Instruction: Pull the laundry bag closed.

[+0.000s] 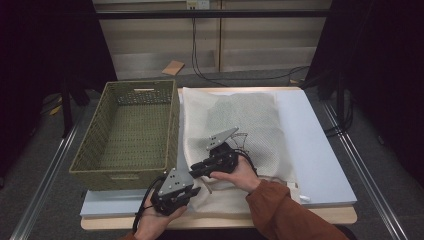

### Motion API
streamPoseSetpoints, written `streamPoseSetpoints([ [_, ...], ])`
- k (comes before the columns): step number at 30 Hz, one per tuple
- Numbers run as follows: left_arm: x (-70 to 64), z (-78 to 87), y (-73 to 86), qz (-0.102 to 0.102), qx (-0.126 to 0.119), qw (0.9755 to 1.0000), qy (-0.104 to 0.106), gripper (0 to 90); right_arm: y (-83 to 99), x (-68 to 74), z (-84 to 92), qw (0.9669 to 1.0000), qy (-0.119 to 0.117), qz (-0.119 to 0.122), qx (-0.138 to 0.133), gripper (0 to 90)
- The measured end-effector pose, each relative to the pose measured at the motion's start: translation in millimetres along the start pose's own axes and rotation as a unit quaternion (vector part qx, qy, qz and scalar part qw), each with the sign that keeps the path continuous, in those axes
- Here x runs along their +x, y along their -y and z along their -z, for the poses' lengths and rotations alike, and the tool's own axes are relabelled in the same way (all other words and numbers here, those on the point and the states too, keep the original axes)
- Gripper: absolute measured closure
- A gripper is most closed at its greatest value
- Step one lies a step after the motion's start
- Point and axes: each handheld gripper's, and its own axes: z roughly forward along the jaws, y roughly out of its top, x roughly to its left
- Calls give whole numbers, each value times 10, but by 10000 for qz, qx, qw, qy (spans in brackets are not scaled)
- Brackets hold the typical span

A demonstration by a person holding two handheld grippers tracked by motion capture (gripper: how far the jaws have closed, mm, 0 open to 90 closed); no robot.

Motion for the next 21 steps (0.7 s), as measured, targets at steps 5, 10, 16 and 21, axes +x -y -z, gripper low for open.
streamPoseSetpoints([
  [5, 10, 3, 6, -18, 24, 10000, 4, 843, 14, -3, 18, 10000, -99, 2, -2, 823],
  [10, 9, 19, 14, 49, 14, 10000, 6, 842, 22, -10, 87, 9999, -123, -28, -110, 826],
  [16, 31, 70, 42, 45, 52, 10000, -44, 842, 93, -4, 167, 9997, -226, -30, -80, 819],
  [21, 36, 81, 57, 116, -33, 9999, -50, 842, 103, -5, 151, 9997, -237, 30, -17, 816],
])
